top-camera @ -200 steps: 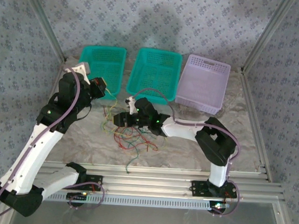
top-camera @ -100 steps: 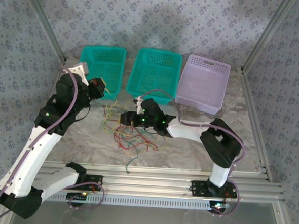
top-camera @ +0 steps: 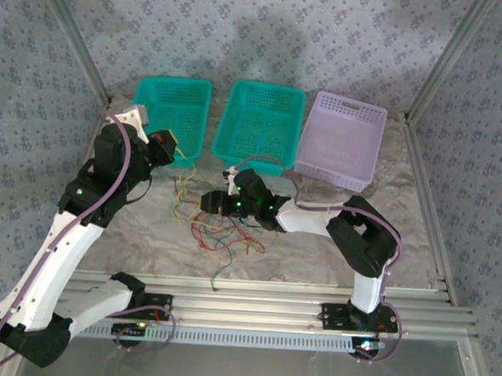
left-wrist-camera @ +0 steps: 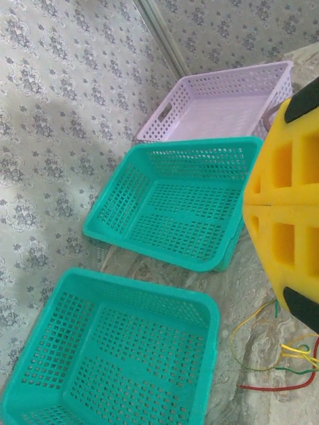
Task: Untangle the cables
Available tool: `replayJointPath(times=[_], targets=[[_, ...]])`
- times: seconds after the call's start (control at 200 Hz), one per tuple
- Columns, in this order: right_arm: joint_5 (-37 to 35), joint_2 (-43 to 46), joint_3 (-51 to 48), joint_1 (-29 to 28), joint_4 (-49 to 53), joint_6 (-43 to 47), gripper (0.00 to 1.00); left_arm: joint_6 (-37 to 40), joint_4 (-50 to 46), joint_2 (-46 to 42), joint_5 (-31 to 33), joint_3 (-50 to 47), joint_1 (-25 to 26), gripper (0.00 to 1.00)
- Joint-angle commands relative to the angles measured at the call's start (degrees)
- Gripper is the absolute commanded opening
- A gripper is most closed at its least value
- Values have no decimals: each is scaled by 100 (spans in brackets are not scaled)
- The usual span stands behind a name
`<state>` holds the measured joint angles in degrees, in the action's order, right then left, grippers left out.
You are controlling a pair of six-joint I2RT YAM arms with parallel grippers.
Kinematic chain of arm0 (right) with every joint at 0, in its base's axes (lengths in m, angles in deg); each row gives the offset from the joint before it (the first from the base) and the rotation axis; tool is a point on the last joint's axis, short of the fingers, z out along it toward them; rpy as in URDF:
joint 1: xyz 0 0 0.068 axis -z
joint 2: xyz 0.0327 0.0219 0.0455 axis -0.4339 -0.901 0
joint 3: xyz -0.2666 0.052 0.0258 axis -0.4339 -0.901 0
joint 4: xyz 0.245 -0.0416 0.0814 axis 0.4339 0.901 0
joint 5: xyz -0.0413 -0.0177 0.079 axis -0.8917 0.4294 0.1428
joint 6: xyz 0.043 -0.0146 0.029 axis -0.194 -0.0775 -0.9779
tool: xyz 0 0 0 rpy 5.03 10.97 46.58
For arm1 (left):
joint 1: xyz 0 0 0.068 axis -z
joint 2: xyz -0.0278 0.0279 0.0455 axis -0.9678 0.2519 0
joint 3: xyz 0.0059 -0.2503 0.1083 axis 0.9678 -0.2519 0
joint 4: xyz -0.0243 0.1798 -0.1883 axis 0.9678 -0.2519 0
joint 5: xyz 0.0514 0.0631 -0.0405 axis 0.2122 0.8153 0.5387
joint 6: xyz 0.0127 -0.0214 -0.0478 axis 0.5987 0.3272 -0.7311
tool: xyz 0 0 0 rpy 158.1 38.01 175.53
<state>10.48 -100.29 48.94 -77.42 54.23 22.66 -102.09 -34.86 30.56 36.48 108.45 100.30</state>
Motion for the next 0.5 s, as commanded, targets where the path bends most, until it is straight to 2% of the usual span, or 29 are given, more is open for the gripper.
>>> replayJointPath(times=[0.0, 0.25, 0.415, 0.495], targets=[[28, -114, 267, -77, -94, -211, 60, 102, 16, -108, 67, 8, 34, 0], [253, -675, 685, -68, -919, -716, 54, 60, 76, -107, 37, -108, 34, 0], [413, -956, 1096, -68, -883, -824, 40, 78, 1, -193, 117, -135, 34, 0], [384, -896, 978, -5, -889, -839, 24, 95, -23, -241, 172, -161, 30, 0]])
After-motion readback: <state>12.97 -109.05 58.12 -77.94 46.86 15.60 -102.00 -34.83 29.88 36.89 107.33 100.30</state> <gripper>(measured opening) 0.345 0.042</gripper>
